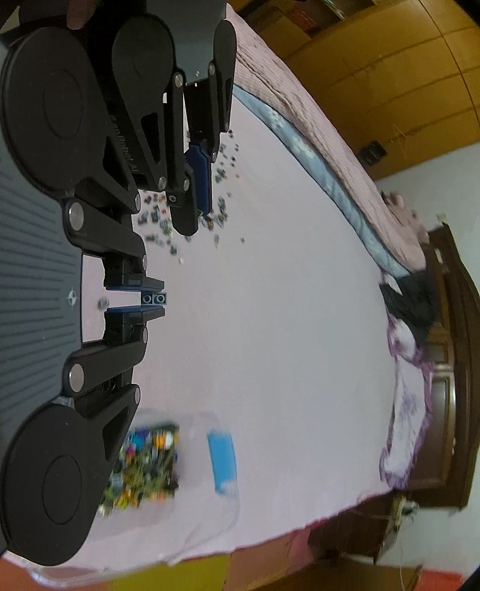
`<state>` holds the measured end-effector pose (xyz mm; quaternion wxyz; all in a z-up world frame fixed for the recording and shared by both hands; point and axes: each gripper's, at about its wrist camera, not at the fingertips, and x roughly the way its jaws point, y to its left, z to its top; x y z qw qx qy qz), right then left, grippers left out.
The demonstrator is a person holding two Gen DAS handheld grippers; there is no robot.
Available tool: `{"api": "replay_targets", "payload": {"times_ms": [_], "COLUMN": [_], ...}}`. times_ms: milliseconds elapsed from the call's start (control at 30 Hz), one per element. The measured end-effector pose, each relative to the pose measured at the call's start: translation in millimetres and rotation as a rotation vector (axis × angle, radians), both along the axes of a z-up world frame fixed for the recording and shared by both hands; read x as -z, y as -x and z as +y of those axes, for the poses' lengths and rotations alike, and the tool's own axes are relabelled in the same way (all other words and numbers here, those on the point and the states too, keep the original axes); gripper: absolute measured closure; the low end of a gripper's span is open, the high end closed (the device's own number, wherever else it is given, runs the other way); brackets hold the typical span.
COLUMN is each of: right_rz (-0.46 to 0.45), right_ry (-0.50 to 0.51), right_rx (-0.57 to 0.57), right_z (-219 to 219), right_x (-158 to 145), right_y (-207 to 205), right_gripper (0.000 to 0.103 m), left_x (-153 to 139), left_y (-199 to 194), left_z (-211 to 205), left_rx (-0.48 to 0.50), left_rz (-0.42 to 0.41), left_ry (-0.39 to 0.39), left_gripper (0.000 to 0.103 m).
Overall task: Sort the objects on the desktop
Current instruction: 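Carry both held bricks toward the clear plastic box, then lower both tools into the box and open them to drop the bricks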
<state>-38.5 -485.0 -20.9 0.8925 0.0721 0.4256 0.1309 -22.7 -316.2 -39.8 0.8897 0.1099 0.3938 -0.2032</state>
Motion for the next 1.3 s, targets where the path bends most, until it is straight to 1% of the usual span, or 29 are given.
{"api": "replay_targets", "payload": {"times_ms": [300, 400, 533, 767, 1067, 1133, 1200, 1267, 1300], "right_rz": [-0.026, -0.03, -0.031, -0.021, 0.003, 0.01, 0.02, 0.027, 0.03], "right_ry": [-0.011, -0.017, -0.026, -0.034, -0.036, -0.035, -0.037, -0.038, -0.038], "right_rx": [0.138, 0.185, 0.243, 0.318, 0.389, 0.405, 0.422, 0.435, 0.441], "right_z": [-70.0, -96.5, -121.3, -155.8, -180.0, -184.2, -188.1, -190.6, -191.5], "right_x": [-0.8, 2.8, 9.8, 25.3, 44.4, 47.5, 51.2, 54.1, 55.7], "right_y": [24.2, 38.3, 46.6, 50.3, 48.2, 48.8, 48.4, 47.5, 47.3], "right_gripper": [0.095, 0.095, 0.095, 0.095, 0.095, 0.095, 0.091, 0.088, 0.088], "left_x": [0.2, 1.6, 4.6, 13.5, 23.0, 24.8, 26.3, 26.3, 26.3], "left_y": [-0.1, -2.6, -7.3, -13.1, -15.3, -14.8, -14.3, -12.7, -11.8], "left_z": [-71.3, -92.3, -116.5, -153.6, -189.3, -192.0, -193.0, -191.8, -191.2], "left_rx": [0.14, 0.185, 0.237, 0.319, 0.392, 0.399, 0.404, 0.398, 0.395], "left_rz": [-0.007, -0.01, -0.012, 0.0, 0.022, 0.029, 0.037, 0.044, 0.047], "left_ry": [-0.003, -0.009, -0.016, -0.026, -0.025, -0.023, -0.023, -0.022, -0.021], "left_gripper": [0.086, 0.086, 0.086, 0.086, 0.086, 0.084, 0.082, 0.075, 0.07]}}
